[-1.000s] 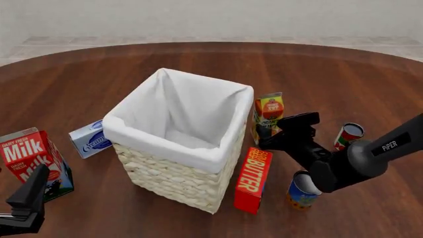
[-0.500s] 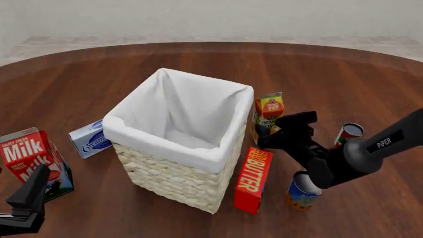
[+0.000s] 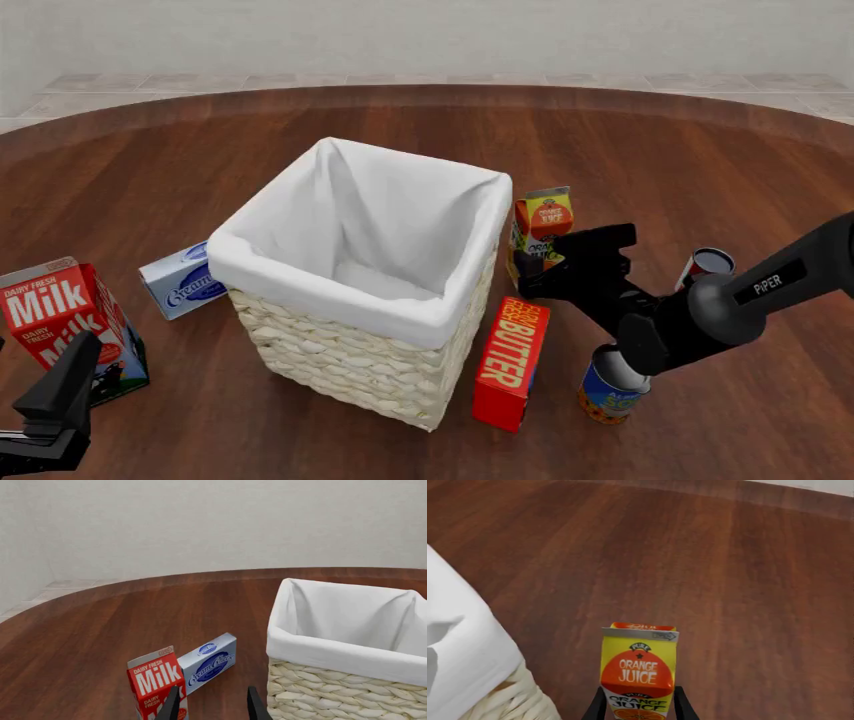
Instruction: Pick up the orange juice, and put it in the basket.
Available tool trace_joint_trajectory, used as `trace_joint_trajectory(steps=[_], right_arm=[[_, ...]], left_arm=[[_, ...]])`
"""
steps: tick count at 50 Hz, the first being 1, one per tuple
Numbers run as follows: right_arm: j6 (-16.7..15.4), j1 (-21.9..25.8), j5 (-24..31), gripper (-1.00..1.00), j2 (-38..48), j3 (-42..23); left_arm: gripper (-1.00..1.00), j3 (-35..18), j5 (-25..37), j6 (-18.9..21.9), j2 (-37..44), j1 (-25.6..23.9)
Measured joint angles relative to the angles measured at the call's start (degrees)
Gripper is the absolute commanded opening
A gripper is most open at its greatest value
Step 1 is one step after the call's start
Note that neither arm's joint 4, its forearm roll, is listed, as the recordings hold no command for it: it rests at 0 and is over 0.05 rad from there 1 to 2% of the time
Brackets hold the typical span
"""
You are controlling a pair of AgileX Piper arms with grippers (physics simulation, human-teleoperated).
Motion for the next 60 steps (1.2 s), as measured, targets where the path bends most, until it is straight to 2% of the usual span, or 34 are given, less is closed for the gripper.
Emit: trace_joint_trajectory(steps=[5,6,28,40,50,60], right_arm=[[-0.1,-0.2,0.1,1.00,0.0,-0.1],[-0.1,-0.2,0.2,-1.00,0.0,-0.1],[-2.7,-0.6,0.0,-1.00,-0.9,0.8],[-4.5,-2.0,1.0,-1.00,-7.1,3.4],[-5.6,-2.5,5.7,-1.00,-15.1,4.0],[-6.9,-1.6,15.0,-1.00,-23.6,1.6]], left_arm=[[1.00,0.0,0.0,0.0,0.0,0.0],[1.00,0.0,0.0,0.0,0.0,0.0],[1.00,-0.1,0.0,-0.1,0.0,0.0],[1.00,-0.1,0.0,-0.1,0.0,-0.1],[1.00,0.0,0.0,0.0,0.0,-0.1],[1.00,-0.1,0.0,0.0,0.0,-0.2]])
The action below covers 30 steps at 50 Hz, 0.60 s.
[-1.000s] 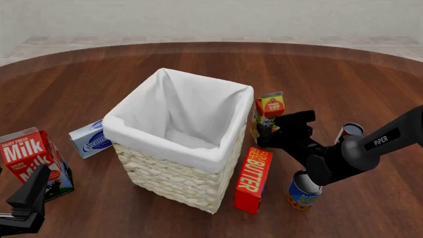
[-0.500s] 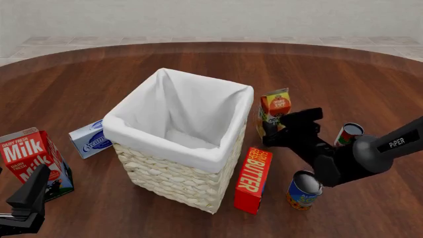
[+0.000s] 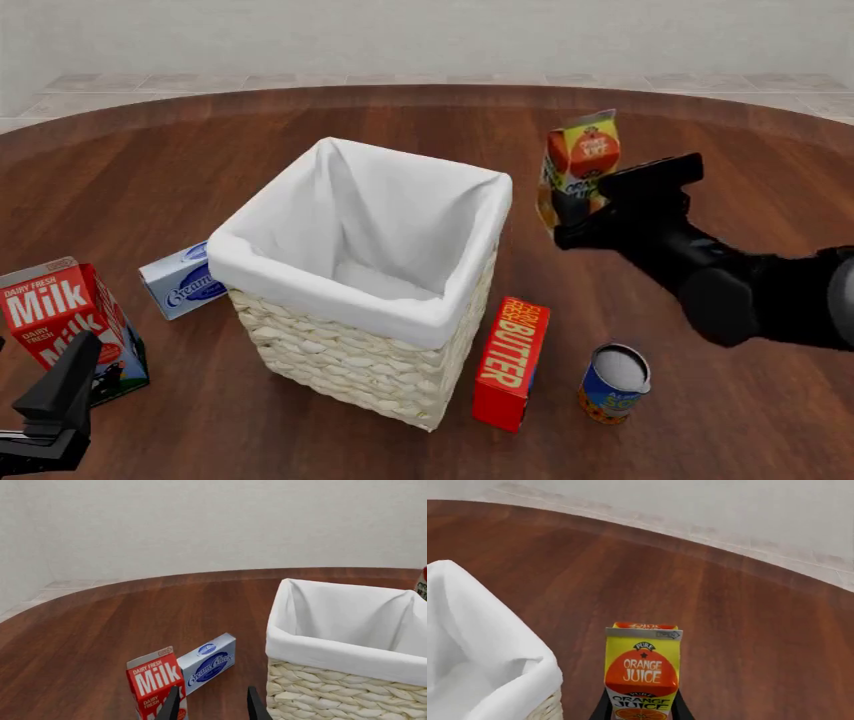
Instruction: Pick up the orange juice, and put it in the basket.
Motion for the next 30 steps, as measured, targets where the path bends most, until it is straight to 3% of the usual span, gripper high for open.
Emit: trace_joint_trajectory(steps=[15,30], right_arm=[[-1.5,2.5,16.9,-1.00,-12.6,-7.3],[-2.6,7.1,34.3,-1.00,-20.4,-19.9]], left_arm=[[1.00,-0.1,-0.1,0.1,0.0,-0.3],[1.00,-0.1,0.1,0.2,0.0,-0.6]])
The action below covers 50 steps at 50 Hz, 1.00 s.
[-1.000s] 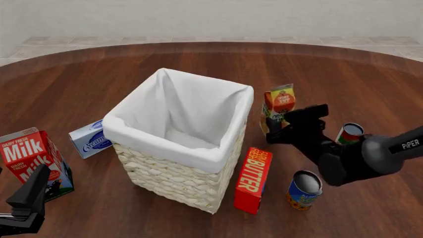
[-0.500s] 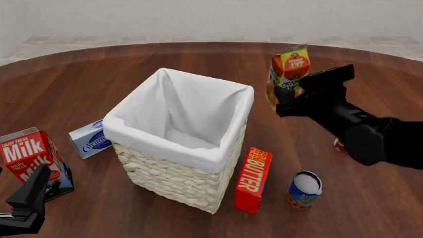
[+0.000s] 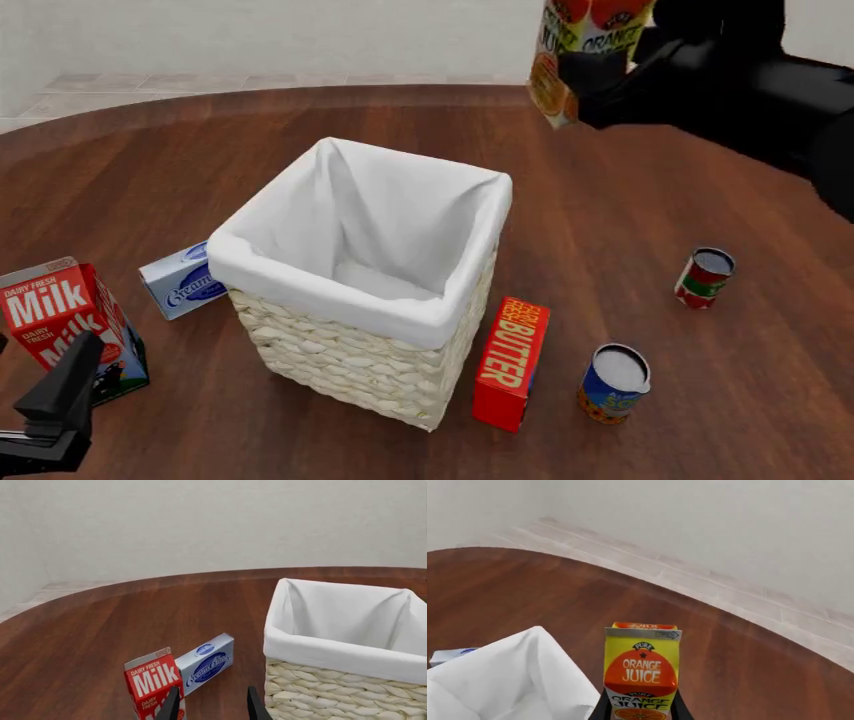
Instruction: Pick up the orange juice, and put it in the basket.
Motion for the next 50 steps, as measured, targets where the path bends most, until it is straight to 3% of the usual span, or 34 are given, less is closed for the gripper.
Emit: trace_joint_trajectory(steps=[11,20,36,50], right_arm=[[3.7,6.5,8.8,-1.00,-0.2,-8.8],[6.3,12.2,12.4,-1.00,1.6,-12.2],[10.0,19.5,10.0,-1.00,6.6,-10.6],[12.0,22.4,7.0,-1.00,12.3,-9.8]], left_arm=[[1.00,0.0,0.1,0.1,0.0,-0.1],[1.00,0.0,0.2,0.2,0.0,-0.2],[1.00,0.0,0.4,0.3,0.0,-0.3],[1.00,0.1,0.4,0.3,0.0,-0.2]])
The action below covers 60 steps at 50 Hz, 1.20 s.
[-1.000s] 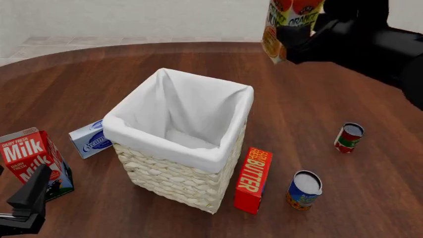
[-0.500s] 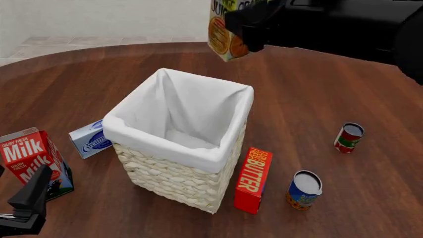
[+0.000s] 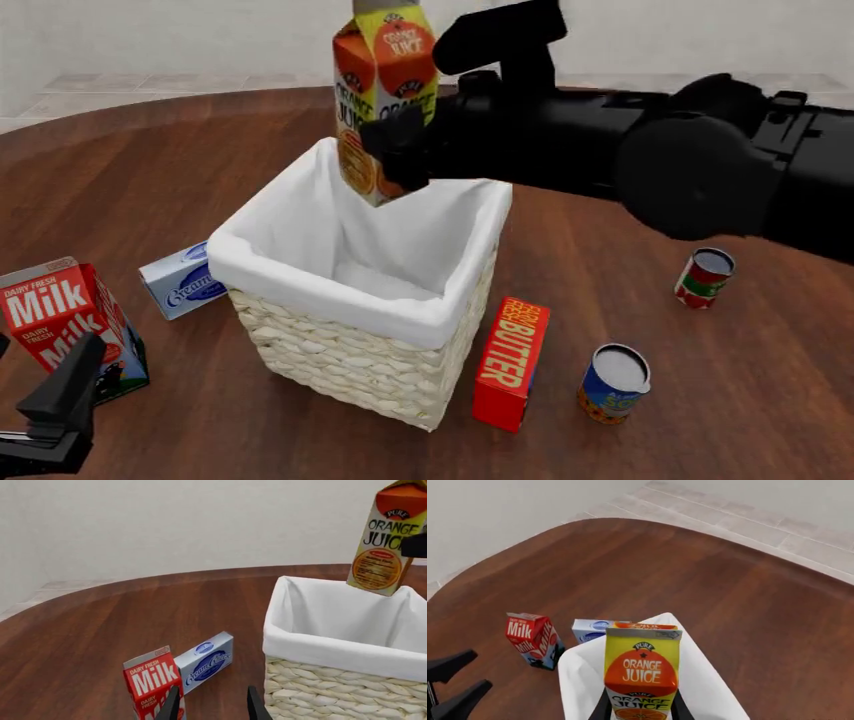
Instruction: Pick up the orange juice, and put it in the basket.
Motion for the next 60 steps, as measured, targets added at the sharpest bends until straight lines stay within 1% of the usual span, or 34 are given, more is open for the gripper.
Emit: trace_joint_trajectory(steps=[9,27,50,51,60], right_arm=[[0.5,0.4,-1.2,-1.00,2.7,0.3],[0.6,-0.1,-3.0,-1.00,7.7,0.4],[-0.4,0.8,-4.5,-1.00,9.3,2.6],[-0.4,0.8,-4.5,1.00,9.4,2.7],[-0.1,0.9,-5.2,1.00,9.4,3.3]], left_arm=[[1.00,0.0,0.0,-0.1,0.0,0.0],[1.00,-0.1,0.1,-0.1,0.0,-0.1],[1.00,-0.2,0.2,-0.1,0.0,-0.3],[1.00,-0.2,0.2,-0.1,0.0,-0.3],[1.00,-0.4,0.4,0.0,0.0,-0.4]])
